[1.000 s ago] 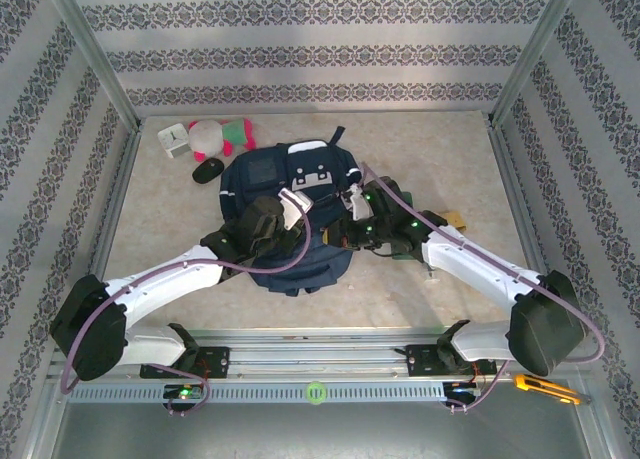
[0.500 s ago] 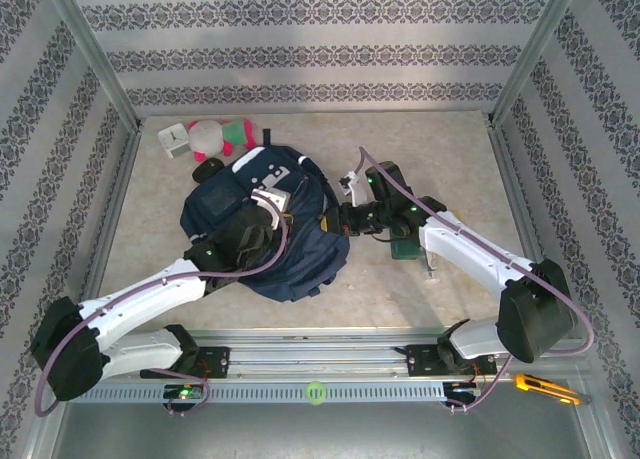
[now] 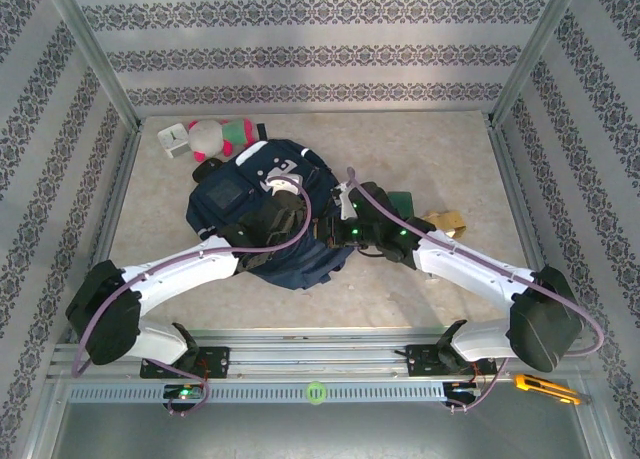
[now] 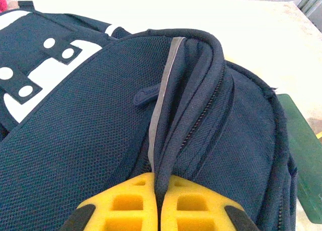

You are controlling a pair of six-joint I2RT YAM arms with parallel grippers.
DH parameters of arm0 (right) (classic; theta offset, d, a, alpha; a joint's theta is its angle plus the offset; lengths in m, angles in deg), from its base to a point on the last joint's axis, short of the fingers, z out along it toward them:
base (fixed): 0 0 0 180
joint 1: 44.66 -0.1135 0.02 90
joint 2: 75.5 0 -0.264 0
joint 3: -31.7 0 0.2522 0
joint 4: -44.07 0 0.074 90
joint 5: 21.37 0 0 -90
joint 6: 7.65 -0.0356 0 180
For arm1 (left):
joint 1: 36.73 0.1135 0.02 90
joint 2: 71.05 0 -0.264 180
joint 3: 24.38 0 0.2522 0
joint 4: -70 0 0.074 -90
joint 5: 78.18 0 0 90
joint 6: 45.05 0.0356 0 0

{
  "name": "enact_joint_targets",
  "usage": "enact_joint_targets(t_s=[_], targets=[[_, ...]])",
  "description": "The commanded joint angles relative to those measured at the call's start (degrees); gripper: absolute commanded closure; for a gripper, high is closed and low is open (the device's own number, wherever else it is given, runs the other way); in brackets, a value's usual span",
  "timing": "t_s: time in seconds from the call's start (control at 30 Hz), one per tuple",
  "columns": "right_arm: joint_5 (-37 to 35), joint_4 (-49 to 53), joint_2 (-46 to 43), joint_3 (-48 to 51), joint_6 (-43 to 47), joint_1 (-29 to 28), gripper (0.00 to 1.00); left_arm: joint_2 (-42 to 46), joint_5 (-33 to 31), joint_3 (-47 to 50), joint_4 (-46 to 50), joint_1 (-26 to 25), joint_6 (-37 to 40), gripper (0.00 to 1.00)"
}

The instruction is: Pack the student bag

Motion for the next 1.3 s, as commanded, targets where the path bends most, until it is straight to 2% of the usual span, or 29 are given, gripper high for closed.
enact_joint_targets(t_s=[0.0, 0.07, 0.17, 0.33, 0.37, 0.47, 0.5, 0.63, 0.7, 0.87, 1.03, 1.17, 1.27], targets=[[4.49, 0.31, 0.33, 2.36, -4.43, -4.66, 1.0, 0.72, -5.37, -3.47, -17.05, 0.91, -3.95, 1.0], [4.1, 0.19, 1.04, 2.98, -5.29, -4.9, 1.0, 1.16, -3.72, -2.34, -19.37, 1.17, -3.31, 1.0], [3.05, 1.61, 0.11, 3.24, -5.52, -3.75, 1.0, 2.07, -2.57, -2.54, -17.12, 1.34, 0.61, 1.0], [1.9, 10.07, -1.41, 0.79, -0.29, -0.74, 1.0, 4.71, 1.95, -1.04, -13.38, 3.54, 3.84, 1.0], [3.9, 10.06, -1.41, 0.46, 0.59, -0.02, 0.95, 5.24, 4.57, -0.36, -13.93, 4.18, 4.79, 1.0], [8.31, 9.89, -2.75, 0.13, 1.6, 2.52, 0.61, 7.18, 12.88, 3.0, -18.72, 4.48, 12.44, 1.0], [9.63, 9.46, -3.64, 0.35, 0.98, 3.8, 0.54, 7.94, 14.65, 4.04, -19.64, 4.61, 14.66, 1.0], [13.75, 8.06, -7.45, 1.4, -2.05, 9.49, 0.41, 10.07, 23.17, 7.37, -21.21, 6.41, 22.06, 1.0], [15.81, 5.71, -8.68, 1.8, -4.16, 12.54, 0.39, 11.04, 29.73, 8.64, -21.26, 7.88, 26.36, 1.0], [20.24, -0.34, -7.05, 0.36, -9.42, 16.39, 0.37, 12.92, 39.59, 9.0, -16.25, 10.06, 34.93, 1.0], [20.69, -3.61, -0.89, -1.97, -14.39, 16.77, 0.36, 14.06, 46.02, 9.61, -15.67, 11.75, 37.37, 1.0], [23.78, -13.06, 4.46, -3.07, -19.08, 15.86, 0.35, 14.27, 50.16, 9.61, -13.74, 12.07, 40.08, 1.0], [25.43, -18.37, 7.5, -4.44, -21.55, 15.01, 0.38, 14.35, 50.8, 9.03, -10.01, 12.14, 43.4, 1.0]])
